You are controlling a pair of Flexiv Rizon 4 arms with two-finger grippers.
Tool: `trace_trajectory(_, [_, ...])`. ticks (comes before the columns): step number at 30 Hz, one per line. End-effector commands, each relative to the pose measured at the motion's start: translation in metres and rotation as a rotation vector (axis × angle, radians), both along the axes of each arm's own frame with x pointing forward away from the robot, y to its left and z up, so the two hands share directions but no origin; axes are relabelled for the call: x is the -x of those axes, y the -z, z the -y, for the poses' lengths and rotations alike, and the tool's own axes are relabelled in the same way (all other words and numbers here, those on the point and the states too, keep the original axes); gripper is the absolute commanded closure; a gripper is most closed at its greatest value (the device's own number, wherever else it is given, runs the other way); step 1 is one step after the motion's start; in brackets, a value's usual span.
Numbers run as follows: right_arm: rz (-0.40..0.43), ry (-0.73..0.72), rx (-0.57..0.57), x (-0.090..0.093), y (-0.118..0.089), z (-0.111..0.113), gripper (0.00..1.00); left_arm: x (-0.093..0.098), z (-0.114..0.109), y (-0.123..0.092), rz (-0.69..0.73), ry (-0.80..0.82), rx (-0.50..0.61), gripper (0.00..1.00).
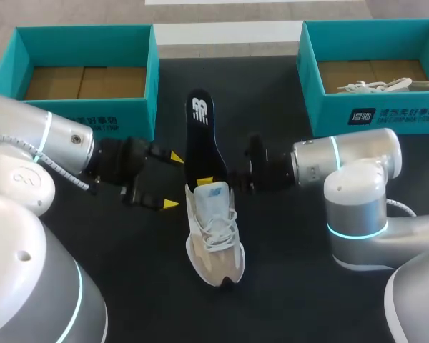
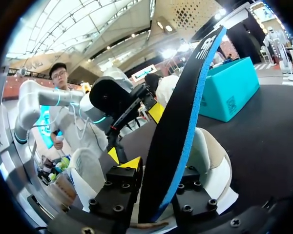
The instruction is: Take the shoe out of the shoebox, open the shoe tongue, remove and reinsert the insole, then place the shoe into the shoebox
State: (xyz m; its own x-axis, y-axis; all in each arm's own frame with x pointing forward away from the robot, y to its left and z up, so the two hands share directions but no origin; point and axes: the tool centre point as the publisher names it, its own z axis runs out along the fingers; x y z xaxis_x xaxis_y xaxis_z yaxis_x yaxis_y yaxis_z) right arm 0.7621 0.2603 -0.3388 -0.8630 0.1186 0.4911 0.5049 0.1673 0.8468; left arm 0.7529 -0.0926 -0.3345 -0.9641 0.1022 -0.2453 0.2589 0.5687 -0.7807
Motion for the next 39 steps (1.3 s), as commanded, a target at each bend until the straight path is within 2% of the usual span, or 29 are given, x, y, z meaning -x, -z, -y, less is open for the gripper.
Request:
trace_trajectory(1, [0.006, -0.003, 0.009, -0.003, -0.005, -0.001, 0.70, 0.001, 0.000, -0.001, 0.000, 0.000, -0.004, 0.00])
trace_trajectory(13, [0.013, -0.037, 0.023, -0.013, -0.014, 0.000, 0.71, 0.001, 0.000, -0.001, 0.000, 0.000, -0.004, 0.00])
trace_trajectory(21, [0.008, -0.040, 0.038, -0.015, -0.019, 0.006, 0.77, 0.001, 0.000, -0.001, 0.000, 0.000, -0.004, 0.00])
trace_trajectory(23, [0.004, -0.043, 0.041, -0.015, -0.018, 0.007, 0.85, 0.001, 0.000, -0.001, 0.000, 0.000, -0.004, 0.00])
trace_trajectory(25, [0.001, -0.044, 0.040, -0.014, -0.017, 0.007, 0.99, 0.001, 0.000, -0.001, 0.000, 0.000, -0.004, 0.00])
trace_trajectory(39, [0.025, -0.033, 0.000, -0.015, -0.009, -0.003, 1.00, 0.001, 0.000, -0.001, 0.000, 0.000, -0.004, 0.00])
